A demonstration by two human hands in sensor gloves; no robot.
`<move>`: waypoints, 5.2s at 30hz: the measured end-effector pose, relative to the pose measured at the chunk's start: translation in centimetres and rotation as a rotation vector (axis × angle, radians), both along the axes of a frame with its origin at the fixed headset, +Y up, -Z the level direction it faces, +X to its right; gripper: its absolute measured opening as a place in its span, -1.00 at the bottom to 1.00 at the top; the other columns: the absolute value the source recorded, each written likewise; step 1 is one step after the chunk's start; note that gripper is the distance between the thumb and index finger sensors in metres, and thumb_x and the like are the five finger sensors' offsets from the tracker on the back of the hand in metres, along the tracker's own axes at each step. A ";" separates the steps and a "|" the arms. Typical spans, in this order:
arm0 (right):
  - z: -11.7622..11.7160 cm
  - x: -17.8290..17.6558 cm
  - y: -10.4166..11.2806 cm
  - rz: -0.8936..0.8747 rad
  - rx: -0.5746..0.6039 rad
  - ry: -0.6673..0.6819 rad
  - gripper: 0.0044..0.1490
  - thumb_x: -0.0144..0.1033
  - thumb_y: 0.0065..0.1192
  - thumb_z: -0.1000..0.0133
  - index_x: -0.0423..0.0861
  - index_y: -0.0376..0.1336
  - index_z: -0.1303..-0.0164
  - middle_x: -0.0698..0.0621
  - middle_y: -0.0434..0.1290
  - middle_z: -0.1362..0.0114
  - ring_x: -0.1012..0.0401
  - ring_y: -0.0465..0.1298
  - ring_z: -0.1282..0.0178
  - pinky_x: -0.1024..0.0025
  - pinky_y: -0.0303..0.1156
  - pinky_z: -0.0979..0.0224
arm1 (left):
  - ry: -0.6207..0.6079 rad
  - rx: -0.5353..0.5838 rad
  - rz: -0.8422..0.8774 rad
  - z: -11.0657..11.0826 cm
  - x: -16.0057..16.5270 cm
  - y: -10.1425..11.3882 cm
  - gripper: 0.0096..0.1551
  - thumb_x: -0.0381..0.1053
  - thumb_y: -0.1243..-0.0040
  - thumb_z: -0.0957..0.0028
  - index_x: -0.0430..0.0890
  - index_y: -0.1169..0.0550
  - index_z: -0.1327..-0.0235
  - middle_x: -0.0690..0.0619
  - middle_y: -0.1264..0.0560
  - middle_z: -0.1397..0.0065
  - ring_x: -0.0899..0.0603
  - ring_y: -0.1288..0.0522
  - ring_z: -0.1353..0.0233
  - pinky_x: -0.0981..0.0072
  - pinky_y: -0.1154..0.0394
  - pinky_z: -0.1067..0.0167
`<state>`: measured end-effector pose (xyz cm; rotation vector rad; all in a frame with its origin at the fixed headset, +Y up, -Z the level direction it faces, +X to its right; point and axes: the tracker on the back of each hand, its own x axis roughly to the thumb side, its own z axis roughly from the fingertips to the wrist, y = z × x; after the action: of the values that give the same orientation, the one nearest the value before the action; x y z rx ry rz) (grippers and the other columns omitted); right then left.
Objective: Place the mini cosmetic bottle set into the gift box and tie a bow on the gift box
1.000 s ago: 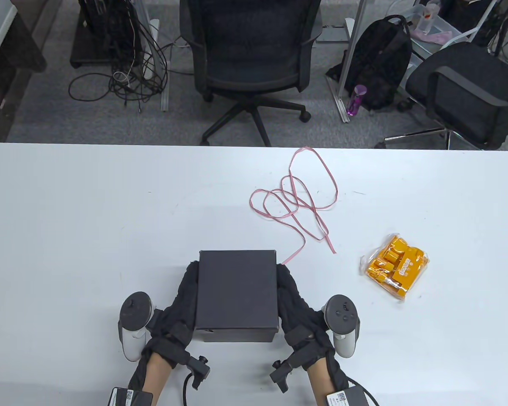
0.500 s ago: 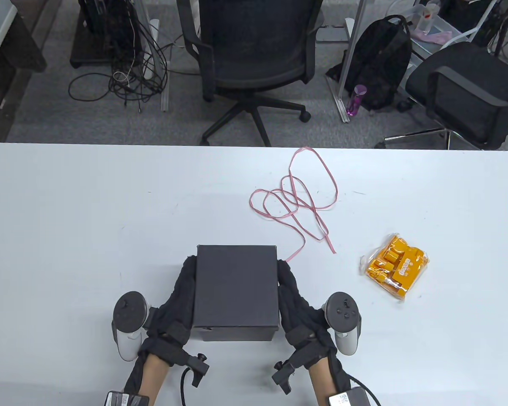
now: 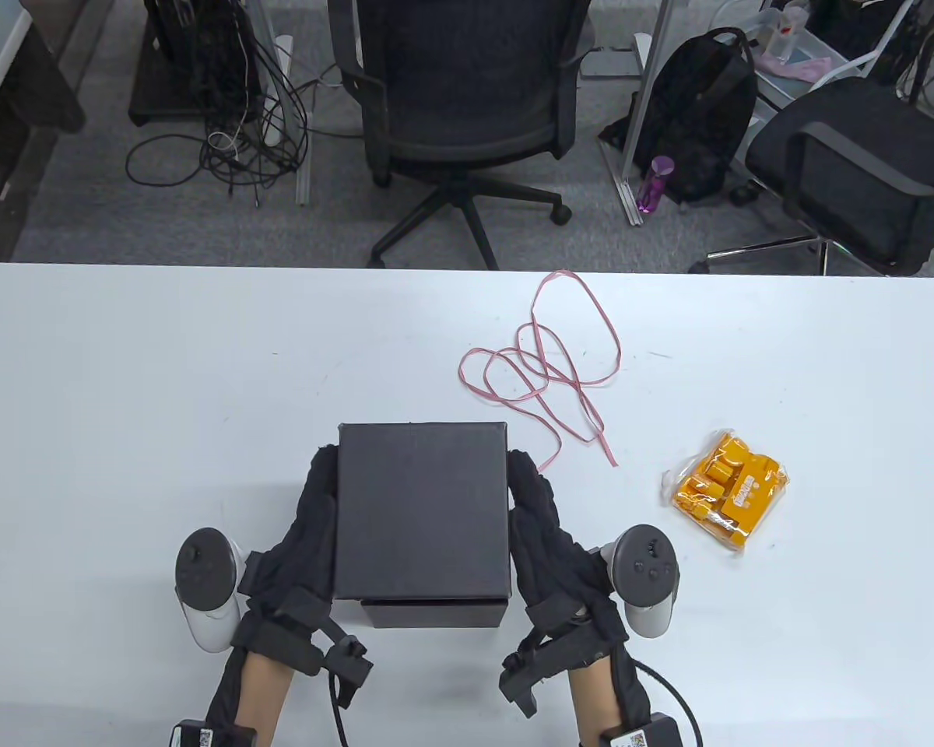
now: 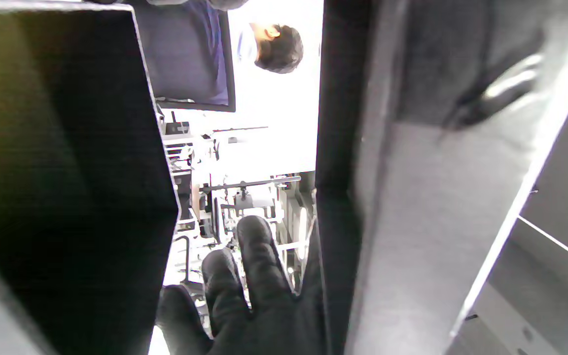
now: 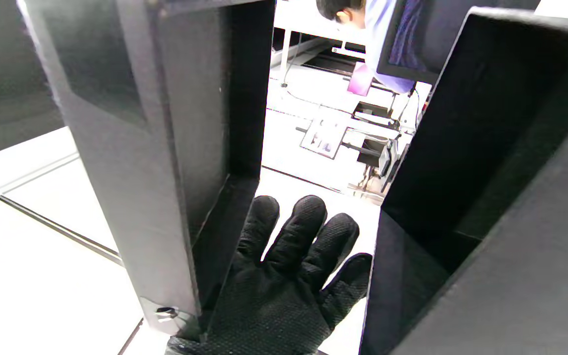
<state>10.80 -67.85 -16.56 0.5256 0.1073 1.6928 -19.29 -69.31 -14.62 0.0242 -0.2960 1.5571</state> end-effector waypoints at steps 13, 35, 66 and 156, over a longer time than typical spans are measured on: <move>-0.4 -0.3 -0.7 0.005 0.010 -0.012 -0.25 -0.15 -0.48 -0.38 -0.03 -0.38 -0.77 -0.59 -0.38 -0.68 -0.53 -0.45 -0.43 -0.68 -0.22 -0.31 | -0.172 -0.148 0.258 -0.8 0.1 -1.2 -0.22 0.27 0.35 -0.34 -0.18 -0.20 -0.68 0.01 -0.49 -0.32 -0.21 -0.58 -0.16 0.03 -0.56 -0.14; -0.6 0.0 -0.9 -0.049 0.052 -0.057 -0.24 -0.16 -0.42 -0.38 -0.07 -0.30 -0.79 -0.61 -0.20 -0.70 -0.55 -0.27 -0.49 -0.68 -0.12 -0.31 | -0.282 -0.137 0.657 -1.1 0.6 -1.8 -0.47 0.09 0.19 -0.29 -0.02 -0.35 -0.49 0.21 -0.54 -0.15 0.06 -0.64 0.12 0.45 -0.68 0.15; -2.2 4.2 -3.6 0.097 0.011 -0.295 -0.22 -0.16 -0.35 -0.38 -0.13 -0.30 -0.78 -0.62 -0.18 -0.68 -0.56 -0.25 -0.48 -0.67 -0.11 -0.30 | 0.524 -0.048 -1.049 -1.4 -4.7 -1.5 -0.28 -0.19 -0.16 -0.16 0.05 -0.21 -0.60 -0.07 -0.36 -0.43 -0.25 -0.50 -0.18 0.00 -0.51 -0.20; -12.7 13.9 -9.9 1.961 -0.344 -0.213 -0.03 -0.24 0.38 -0.13 0.10 -0.14 -0.61 -0.55 -0.20 -0.66 -0.61 0.20 -0.39 -0.32 0.44 -0.38 | 0.349 -0.253 -1.424 -1.1 -3.0 -6.3 -0.24 0.22 0.02 -0.24 0.10 -0.17 -0.72 -0.27 -0.21 -0.71 -0.50 -0.35 -0.58 -0.37 -0.40 -0.40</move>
<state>24.67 -77.74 -29.29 -0.2693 0.9843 3.4630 -22.25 -75.63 -15.69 -0.0963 0.1751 0.1471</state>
